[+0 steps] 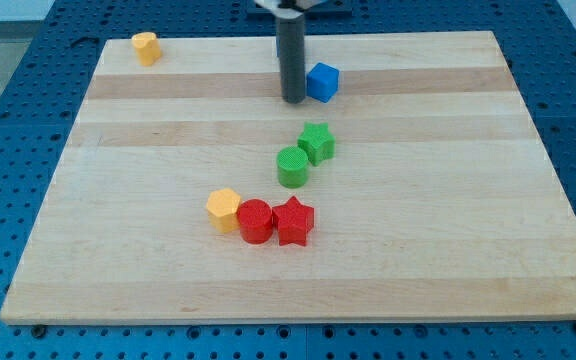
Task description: Push the blue cube to the top of the board
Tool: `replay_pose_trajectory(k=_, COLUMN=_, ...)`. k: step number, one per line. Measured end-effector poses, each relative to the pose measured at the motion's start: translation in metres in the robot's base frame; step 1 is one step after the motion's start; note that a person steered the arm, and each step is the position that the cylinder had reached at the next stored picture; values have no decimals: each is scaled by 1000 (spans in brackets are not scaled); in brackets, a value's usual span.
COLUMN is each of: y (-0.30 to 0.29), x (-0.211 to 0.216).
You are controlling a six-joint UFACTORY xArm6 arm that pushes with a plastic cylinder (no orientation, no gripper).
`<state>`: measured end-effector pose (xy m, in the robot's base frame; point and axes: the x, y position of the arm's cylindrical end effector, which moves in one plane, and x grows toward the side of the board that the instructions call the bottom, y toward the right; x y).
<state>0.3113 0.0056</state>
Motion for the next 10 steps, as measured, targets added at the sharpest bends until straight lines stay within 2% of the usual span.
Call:
replay_pose_trajectory(k=2, y=86, x=-62)
replay_pose_trajectory(k=3, y=102, x=-65)
replay_pose_trajectory(k=5, y=54, x=-18)
replay_pose_trajectory(k=6, y=96, x=-7)
replay_pose_trajectory(k=7, y=146, x=-24)
replay_pose_trajectory(k=8, y=171, x=-50)
replay_pose_trajectory(k=10, y=160, x=-36)
